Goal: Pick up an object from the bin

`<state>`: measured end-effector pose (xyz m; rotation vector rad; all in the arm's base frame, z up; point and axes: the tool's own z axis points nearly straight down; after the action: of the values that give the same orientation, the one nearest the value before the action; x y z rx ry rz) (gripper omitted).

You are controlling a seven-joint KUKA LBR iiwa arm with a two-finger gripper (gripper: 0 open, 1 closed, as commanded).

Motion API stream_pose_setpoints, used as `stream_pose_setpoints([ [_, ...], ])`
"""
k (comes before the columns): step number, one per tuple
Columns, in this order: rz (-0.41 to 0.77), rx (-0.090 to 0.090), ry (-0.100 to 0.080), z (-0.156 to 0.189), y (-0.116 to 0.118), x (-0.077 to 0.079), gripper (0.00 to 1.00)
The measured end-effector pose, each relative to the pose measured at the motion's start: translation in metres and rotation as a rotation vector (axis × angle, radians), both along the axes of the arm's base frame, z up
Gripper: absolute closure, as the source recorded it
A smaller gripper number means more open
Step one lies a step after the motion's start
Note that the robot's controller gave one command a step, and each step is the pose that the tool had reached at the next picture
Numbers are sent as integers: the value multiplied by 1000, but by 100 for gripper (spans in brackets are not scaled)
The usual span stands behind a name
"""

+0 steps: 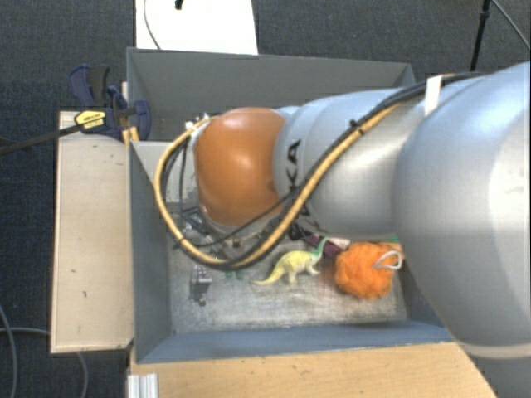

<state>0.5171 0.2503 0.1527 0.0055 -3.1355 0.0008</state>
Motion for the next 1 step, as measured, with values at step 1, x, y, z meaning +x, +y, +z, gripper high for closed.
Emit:
stream_pose_setpoints([
  [1,-5,2,-8,5,-1,2,0],
])
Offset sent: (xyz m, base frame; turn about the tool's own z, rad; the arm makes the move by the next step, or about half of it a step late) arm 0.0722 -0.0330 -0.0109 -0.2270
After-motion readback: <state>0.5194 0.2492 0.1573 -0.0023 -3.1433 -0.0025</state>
